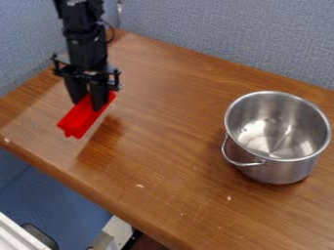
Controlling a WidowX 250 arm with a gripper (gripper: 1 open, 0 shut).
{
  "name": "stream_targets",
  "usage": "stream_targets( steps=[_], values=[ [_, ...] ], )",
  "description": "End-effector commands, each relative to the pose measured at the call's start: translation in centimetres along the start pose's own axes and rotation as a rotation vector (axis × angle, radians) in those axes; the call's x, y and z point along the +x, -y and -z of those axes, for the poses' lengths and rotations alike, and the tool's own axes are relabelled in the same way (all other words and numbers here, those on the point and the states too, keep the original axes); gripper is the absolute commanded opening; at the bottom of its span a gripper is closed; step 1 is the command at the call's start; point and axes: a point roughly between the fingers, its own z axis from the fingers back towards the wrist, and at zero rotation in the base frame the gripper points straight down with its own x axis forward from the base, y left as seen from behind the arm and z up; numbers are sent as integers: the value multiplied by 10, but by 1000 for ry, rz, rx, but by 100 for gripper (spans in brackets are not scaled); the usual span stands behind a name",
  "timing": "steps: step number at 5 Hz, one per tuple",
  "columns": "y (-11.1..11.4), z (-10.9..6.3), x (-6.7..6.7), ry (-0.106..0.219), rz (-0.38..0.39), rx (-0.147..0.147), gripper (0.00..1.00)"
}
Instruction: Put the red object in the metal pot
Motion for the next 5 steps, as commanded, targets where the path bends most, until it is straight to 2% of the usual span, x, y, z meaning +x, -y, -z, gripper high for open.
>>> stream_targets(
  steps=[1,2,4,5],
  values=[
    [37,-51,10,134,81,-17,0],
    [81,-78,17,155,133,-27,0],
    [174,-93,24,207,343,-41,0],
    [204,-95,22,222,430,-42,0]
  ],
)
